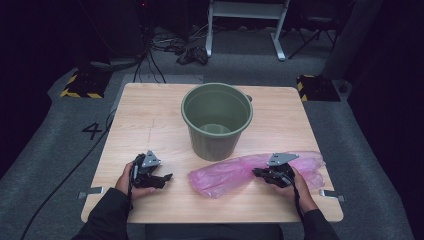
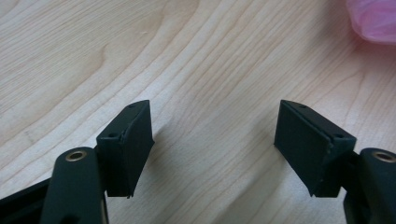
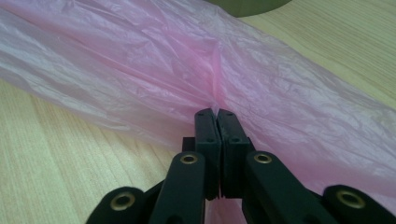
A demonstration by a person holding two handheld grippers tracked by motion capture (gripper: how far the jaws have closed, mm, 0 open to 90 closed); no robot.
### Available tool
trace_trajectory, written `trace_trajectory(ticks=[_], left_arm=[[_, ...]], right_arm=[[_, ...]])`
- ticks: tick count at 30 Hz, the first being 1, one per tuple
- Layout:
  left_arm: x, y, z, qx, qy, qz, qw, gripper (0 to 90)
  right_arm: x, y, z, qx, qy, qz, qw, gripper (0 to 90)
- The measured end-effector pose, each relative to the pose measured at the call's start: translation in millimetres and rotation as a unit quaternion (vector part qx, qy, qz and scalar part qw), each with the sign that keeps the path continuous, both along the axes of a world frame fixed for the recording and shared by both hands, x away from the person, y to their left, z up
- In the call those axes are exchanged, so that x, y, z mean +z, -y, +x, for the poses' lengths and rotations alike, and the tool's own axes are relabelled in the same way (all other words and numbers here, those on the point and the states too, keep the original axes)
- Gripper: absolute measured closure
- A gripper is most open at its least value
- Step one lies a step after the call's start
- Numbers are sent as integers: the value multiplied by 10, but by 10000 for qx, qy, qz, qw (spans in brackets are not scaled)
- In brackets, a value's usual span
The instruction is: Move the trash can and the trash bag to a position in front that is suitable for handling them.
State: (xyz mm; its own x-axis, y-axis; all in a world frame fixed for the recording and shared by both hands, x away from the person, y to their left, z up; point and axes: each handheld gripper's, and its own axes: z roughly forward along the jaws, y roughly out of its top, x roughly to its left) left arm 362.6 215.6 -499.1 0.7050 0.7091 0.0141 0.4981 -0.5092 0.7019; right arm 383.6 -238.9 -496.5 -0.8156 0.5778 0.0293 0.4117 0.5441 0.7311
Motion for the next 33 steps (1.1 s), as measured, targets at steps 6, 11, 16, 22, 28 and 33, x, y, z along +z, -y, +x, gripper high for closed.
trace_trajectory(ticks=[6,11,16,22,28,33], left_arm=[[-12,27,4,-125,-54,-81,9999,277],[-40,49,7,-32,50,-152,9999,244],[-41,92,9,191,71,-152,9997,241],[-40,74,17,109,46,-150,9998,240],[-42,70,18,86,40,-170,9998,239],[-42,68,18,75,38,-171,9998,238]], right_arm=[[21,-54,-27,-87,237,-302,9992,896],[42,-7,-36,-106,528,-264,9982,900],[140,84,-76,-78,828,-35,9965,900],[240,147,-132,-54,1129,156,9935,900],[329,144,-154,-117,1347,280,9904,900],[369,174,-162,-171,1447,313,9888,900]])
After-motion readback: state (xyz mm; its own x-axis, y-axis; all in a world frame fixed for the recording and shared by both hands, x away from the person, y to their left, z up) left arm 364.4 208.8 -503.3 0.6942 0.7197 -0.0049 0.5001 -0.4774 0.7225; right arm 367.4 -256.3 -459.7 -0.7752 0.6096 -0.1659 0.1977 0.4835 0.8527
